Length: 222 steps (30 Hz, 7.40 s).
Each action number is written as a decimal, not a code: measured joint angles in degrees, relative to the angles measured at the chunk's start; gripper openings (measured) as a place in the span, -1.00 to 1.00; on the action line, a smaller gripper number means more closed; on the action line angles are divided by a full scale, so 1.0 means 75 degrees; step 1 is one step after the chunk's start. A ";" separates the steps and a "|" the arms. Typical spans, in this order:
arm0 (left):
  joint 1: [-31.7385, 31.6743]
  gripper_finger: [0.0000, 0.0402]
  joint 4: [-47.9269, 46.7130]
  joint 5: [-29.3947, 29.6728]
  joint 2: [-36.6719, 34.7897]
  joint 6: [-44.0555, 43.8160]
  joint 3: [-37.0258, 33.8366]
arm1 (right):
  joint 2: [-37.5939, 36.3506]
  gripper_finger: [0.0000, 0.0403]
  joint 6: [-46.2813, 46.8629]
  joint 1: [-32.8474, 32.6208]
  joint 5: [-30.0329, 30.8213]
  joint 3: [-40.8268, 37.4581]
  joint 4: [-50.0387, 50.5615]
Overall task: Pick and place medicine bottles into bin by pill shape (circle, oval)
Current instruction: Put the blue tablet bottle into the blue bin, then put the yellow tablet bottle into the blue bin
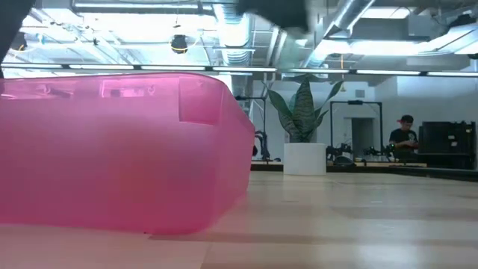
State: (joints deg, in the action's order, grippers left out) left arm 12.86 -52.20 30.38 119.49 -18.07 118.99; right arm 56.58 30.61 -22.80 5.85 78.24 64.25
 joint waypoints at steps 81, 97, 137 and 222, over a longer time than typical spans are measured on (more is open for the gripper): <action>0.0002 0.14 0.4159 0.1445 -0.3926 -0.3085 -0.9090 | 0.0117 0.19 0.2157 -0.0683 0.0152 0.0000 0.0663; 0.0403 0.14 0.3481 0.1380 -0.4786 -0.3077 -0.8211 | 0.1613 0.19 0.5695 -0.4177 0.0185 -0.2046 0.0341; 0.1228 0.14 0.3608 0.1197 -0.4813 0.0740 -0.5460 | 0.4728 0.19 0.8278 -0.4005 0.2127 -0.4927 -0.5001; 0.1190 0.14 0.0974 0.2042 -0.5807 0.0662 -0.5469 | 0.5622 -1.00 0.9787 -0.3477 0.2265 -0.3002 -0.2669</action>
State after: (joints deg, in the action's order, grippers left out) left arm 21.78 -44.90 45.69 75.94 -13.10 77.97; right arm 98.74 104.01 -48.87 22.83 55.72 44.23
